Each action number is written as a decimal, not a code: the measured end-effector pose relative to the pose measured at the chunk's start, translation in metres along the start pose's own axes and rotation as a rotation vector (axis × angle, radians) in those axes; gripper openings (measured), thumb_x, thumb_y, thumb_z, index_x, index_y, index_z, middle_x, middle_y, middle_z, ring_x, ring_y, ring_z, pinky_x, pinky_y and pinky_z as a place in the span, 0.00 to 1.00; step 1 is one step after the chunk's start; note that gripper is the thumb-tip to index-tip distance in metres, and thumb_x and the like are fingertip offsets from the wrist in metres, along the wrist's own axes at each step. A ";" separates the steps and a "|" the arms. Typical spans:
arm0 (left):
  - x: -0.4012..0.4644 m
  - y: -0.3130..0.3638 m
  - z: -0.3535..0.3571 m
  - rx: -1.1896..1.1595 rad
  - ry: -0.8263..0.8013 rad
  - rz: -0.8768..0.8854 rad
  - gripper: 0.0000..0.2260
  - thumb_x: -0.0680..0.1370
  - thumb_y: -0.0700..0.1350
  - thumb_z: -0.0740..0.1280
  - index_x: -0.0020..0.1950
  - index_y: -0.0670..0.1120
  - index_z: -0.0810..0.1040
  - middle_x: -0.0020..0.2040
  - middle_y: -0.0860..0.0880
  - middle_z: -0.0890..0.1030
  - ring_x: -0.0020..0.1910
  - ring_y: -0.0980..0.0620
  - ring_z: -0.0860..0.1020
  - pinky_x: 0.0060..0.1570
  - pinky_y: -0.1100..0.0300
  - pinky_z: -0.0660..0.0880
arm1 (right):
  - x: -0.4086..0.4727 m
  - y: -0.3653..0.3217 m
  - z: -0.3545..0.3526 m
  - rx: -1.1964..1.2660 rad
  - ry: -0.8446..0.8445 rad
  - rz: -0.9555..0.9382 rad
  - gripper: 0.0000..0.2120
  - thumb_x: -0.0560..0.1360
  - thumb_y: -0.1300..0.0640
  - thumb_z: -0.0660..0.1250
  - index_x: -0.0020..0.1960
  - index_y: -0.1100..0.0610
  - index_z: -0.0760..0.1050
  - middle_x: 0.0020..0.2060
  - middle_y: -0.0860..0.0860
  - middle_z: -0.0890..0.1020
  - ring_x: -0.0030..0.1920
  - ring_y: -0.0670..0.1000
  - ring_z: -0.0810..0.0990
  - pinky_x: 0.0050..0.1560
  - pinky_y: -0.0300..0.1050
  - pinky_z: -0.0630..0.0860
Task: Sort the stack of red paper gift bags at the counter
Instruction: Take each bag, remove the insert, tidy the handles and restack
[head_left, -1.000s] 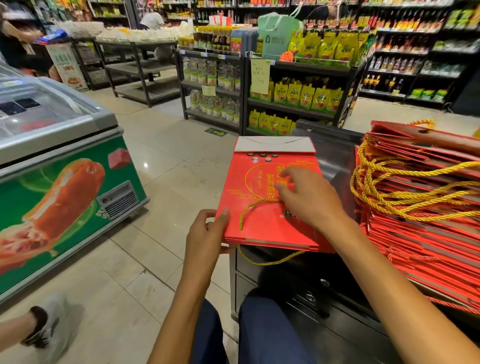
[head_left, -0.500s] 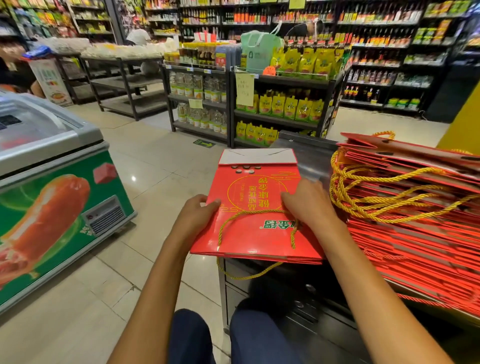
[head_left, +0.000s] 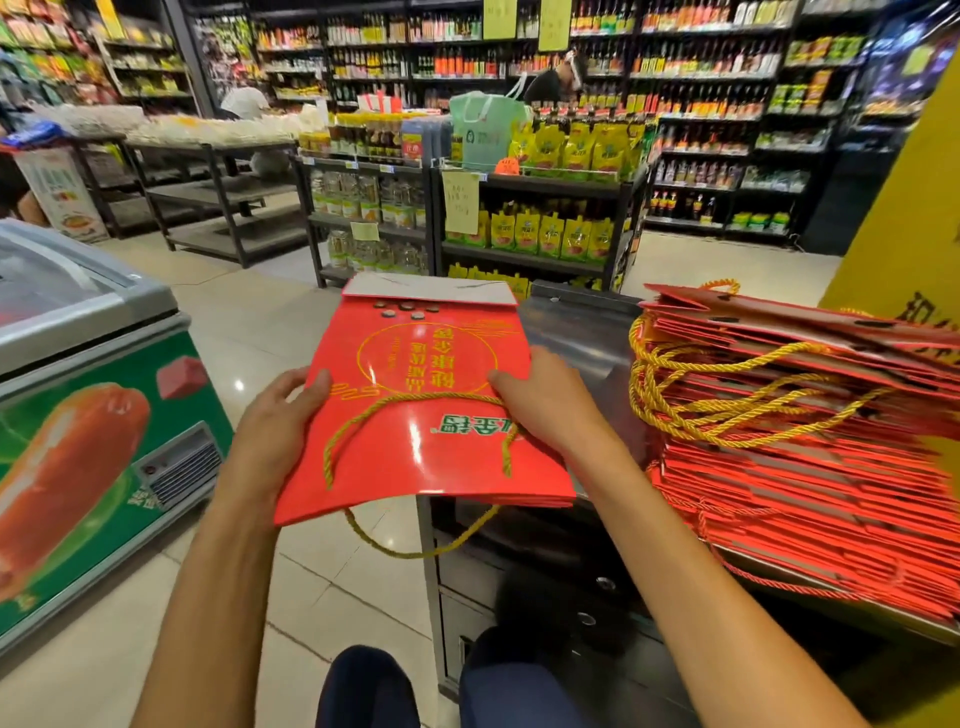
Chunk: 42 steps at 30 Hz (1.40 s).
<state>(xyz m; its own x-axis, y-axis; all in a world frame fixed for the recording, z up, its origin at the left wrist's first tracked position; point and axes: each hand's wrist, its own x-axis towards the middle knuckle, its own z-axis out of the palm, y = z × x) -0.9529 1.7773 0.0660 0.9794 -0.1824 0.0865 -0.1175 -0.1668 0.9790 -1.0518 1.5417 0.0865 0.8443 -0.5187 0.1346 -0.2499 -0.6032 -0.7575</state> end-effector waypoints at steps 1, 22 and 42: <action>0.003 0.012 -0.005 0.010 -0.001 0.024 0.11 0.83 0.48 0.66 0.62 0.46 0.79 0.38 0.56 0.85 0.29 0.67 0.80 0.29 0.74 0.72 | 0.000 -0.011 -0.005 0.010 0.011 -0.019 0.09 0.79 0.48 0.66 0.56 0.50 0.78 0.53 0.51 0.85 0.55 0.57 0.82 0.55 0.51 0.78; 0.016 0.222 0.223 0.284 -0.548 0.244 0.11 0.83 0.47 0.68 0.47 0.42 0.72 0.24 0.51 0.76 0.15 0.60 0.72 0.13 0.69 0.63 | -0.001 0.004 -0.307 -0.604 0.319 0.357 0.32 0.79 0.39 0.68 0.69 0.65 0.73 0.69 0.63 0.75 0.65 0.63 0.75 0.54 0.48 0.70; 0.033 0.214 0.284 0.711 -0.932 0.362 0.28 0.85 0.60 0.56 0.78 0.42 0.68 0.78 0.42 0.68 0.76 0.41 0.68 0.75 0.45 0.64 | 0.016 0.018 -0.310 -0.671 -0.042 0.400 0.38 0.79 0.29 0.53 0.79 0.53 0.66 0.80 0.52 0.63 0.80 0.56 0.61 0.80 0.57 0.57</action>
<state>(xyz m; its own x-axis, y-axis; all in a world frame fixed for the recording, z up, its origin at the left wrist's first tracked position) -0.9920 1.4609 0.2256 0.4142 -0.9025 -0.1182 -0.7079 -0.4010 0.5815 -1.1895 1.3344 0.2727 0.6439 -0.7583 -0.1018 -0.7606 -0.6198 -0.1934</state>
